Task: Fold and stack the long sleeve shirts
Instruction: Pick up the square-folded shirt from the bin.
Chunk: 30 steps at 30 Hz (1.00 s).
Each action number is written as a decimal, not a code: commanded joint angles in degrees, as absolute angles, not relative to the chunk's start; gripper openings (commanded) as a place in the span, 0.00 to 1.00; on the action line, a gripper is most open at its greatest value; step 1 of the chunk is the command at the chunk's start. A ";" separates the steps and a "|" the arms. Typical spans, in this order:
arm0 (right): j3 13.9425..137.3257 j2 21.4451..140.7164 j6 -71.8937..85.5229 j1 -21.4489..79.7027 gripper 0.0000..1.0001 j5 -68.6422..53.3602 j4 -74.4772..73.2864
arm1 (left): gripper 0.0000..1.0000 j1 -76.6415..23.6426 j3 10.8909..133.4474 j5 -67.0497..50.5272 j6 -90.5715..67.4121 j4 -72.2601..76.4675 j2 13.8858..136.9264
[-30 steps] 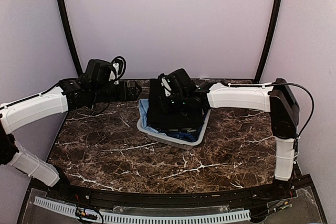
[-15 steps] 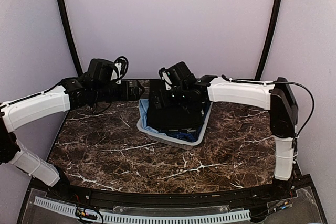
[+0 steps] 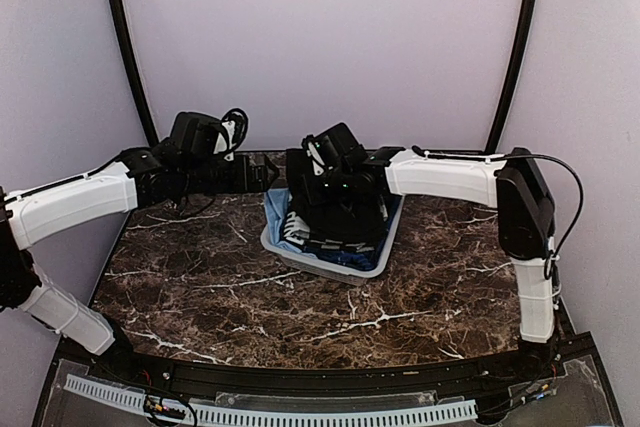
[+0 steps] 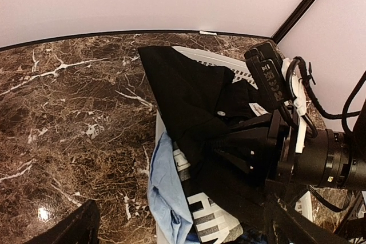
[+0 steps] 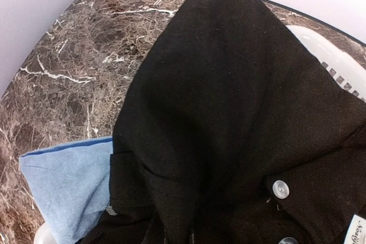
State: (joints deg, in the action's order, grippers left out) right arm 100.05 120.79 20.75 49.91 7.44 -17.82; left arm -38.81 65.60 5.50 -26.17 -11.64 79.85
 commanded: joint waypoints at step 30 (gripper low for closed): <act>85.70 76.18 13.34 45.68 0.00 43.85 -18.06 | 0.99 -47.95 103.94 -2.25 -31.43 -11.30 118.12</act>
State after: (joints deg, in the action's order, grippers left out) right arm 86.96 79.26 14.96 46.00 39.55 -20.40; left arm -46.68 95.83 -4.40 -28.99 -8.69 111.33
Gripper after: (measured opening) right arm 0.057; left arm 0.989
